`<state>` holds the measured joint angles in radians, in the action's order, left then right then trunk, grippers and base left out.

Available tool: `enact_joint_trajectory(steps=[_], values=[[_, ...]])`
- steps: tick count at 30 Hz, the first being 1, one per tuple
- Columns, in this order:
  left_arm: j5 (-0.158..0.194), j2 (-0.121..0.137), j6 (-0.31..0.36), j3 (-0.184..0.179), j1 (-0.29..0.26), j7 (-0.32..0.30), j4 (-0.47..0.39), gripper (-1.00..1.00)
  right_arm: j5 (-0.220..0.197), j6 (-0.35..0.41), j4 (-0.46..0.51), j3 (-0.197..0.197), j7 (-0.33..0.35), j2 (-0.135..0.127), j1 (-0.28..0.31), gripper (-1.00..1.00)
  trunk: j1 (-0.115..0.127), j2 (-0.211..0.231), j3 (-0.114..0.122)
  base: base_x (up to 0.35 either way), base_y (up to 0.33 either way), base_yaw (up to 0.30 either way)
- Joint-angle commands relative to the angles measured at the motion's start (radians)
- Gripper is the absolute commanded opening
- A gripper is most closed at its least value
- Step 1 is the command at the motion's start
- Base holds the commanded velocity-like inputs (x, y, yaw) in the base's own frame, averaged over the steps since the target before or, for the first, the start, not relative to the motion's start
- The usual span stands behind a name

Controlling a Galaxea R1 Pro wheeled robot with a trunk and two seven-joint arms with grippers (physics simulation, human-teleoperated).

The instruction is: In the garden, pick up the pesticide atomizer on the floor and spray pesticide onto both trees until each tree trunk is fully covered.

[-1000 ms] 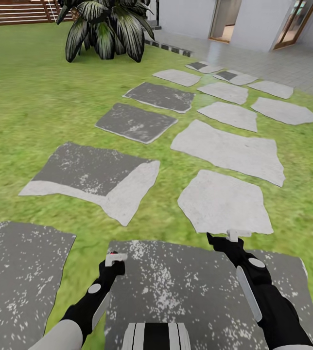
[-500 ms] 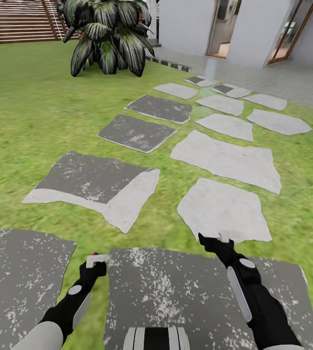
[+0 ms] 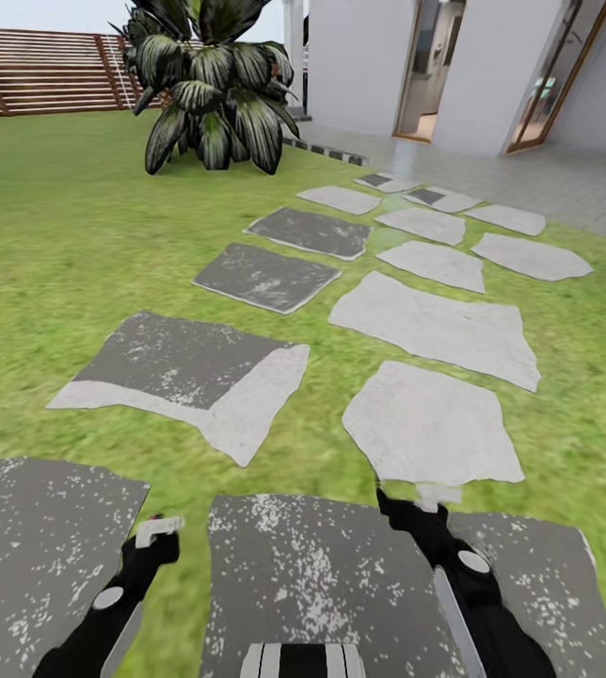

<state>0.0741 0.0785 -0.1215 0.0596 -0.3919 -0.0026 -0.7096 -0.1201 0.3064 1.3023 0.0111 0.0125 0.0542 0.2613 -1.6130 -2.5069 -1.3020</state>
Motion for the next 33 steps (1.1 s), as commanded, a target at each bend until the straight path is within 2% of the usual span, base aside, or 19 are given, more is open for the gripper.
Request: enact_joint_trajectory(steps=[1, 4, 6, 10, 15, 22, 23, 24, 29, 33], values=[[0.009, -0.003, 0.044, 0.000, 0.045, 0.001, -0.085, -1.00, 0.000, -0.011, 0.003, -0.009, 0.000, 0.001, -0.021, 1.00, 0.000, 0.000, 0.004, 0.000, 0.000, 0.000], [0.020, -0.007, 0.181, 0.000, 0.156, 0.005, -0.303, -1.00, 0.002, -0.056, 0.007, -0.052, -0.001, 0.000, -0.070, 1.00, 0.002, 0.001, 0.016, 0.000, 0.000, 0.000], [0.022, -0.007, 0.239, 0.000, 0.202, 0.008, -0.388, -1.00, 0.003, -0.090, 0.007, -0.062, -0.002, 0.000, -0.092, 1.00, 0.003, 0.001, 0.023, 0.000, 0.000, 0.000], [0.023, -0.008, 0.286, 0.020, 0.225, 0.010, -0.421, -1.00, 0.004, -0.109, 0.003, -0.065, -0.001, -0.002, -0.119, 1.00, 0.004, 0.002, 0.039, 0.000, 0.000, 0.000], [0.023, -0.007, 0.306, 0.031, 0.229, 0.012, -0.433, -1.00, 0.005, -0.114, 0.001, -0.065, 0.000, -0.004, -0.139, 1.00, 0.007, 0.004, 0.058, 0.000, 0.000, 0.000], [0.015, -0.011, 0.356, 0.023, 0.226, 0.013, -0.427, -1.00, 0.005, -0.118, -0.003, -0.063, 0.002, -0.007, -0.161, 1.00, 0.010, 0.005, 0.085, 0.000, 0.000, 0.000], [0.014, -0.011, 0.360, 0.023, 0.226, 0.014, -0.427, -1.00, 0.005, -0.128, -0.005, -0.063, 0.003, -0.007, -0.169, 1.00, 0.010, 0.005, 0.089, 0.000, 0.000, 0.000], [0.011, -0.013, 0.364, 0.018, 0.226, 0.018, -0.427, -1.00, 0.008, -0.179, -0.014, -0.063, 0.004, -0.009, -0.195, 1.00, 0.011, 0.006, 0.093, 0.000, 0.000, 0.000], [0.013, -0.023, 0.364, 0.016, 0.226, 0.019, -0.427, -1.00, 0.006, -0.184, -0.048, -0.063, 0.003, -0.009, -0.200, 1.00, 0.013, 0.007, 0.112, 0.000, 0.000, 0.000], [0.012, -0.032, 0.364, 0.016, 0.226, 0.031, -0.427, -1.00, 0.005, -0.183, -0.050, -0.063, 0.002, -0.008, -0.200, 1.00, 0.028, 0.035, 0.125, 0.000, 0.000, 0.000]])
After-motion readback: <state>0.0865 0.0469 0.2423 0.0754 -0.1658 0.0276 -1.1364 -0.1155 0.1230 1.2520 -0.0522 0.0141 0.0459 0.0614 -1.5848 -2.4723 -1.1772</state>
